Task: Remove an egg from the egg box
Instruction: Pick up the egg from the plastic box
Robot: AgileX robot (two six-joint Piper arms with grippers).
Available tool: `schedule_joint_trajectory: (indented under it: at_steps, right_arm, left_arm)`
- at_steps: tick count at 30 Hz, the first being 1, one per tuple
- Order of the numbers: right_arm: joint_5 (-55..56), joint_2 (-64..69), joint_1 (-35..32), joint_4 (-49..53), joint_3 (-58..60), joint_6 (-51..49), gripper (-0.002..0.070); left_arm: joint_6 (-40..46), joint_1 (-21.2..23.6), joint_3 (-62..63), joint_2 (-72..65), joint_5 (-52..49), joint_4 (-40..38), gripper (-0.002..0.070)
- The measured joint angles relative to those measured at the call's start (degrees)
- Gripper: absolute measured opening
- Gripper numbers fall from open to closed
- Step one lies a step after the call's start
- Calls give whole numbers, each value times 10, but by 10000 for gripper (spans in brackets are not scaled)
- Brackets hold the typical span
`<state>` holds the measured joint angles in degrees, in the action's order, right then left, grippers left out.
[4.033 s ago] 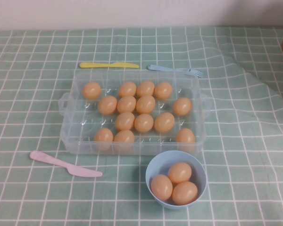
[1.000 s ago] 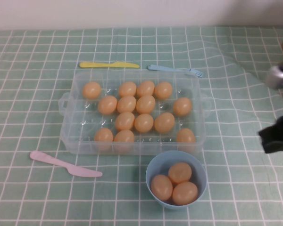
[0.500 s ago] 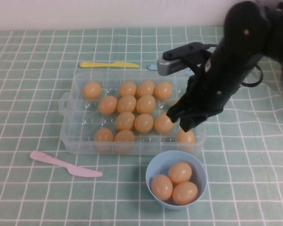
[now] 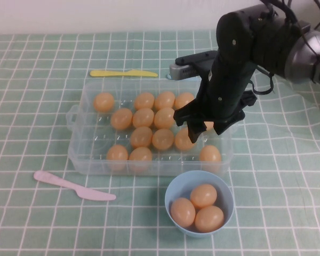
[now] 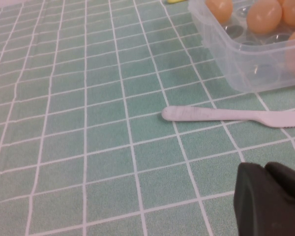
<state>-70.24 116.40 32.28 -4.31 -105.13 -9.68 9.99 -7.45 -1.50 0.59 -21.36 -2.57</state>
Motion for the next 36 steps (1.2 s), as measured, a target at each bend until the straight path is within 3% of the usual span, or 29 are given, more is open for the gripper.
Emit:
schedule_joint_trajectory:
  at_steps: [36]
  right_arm:
    - [-2,44,5,29,-1,-4,431]
  left_arm:
    - [0,0,0,0,0,0,-4]
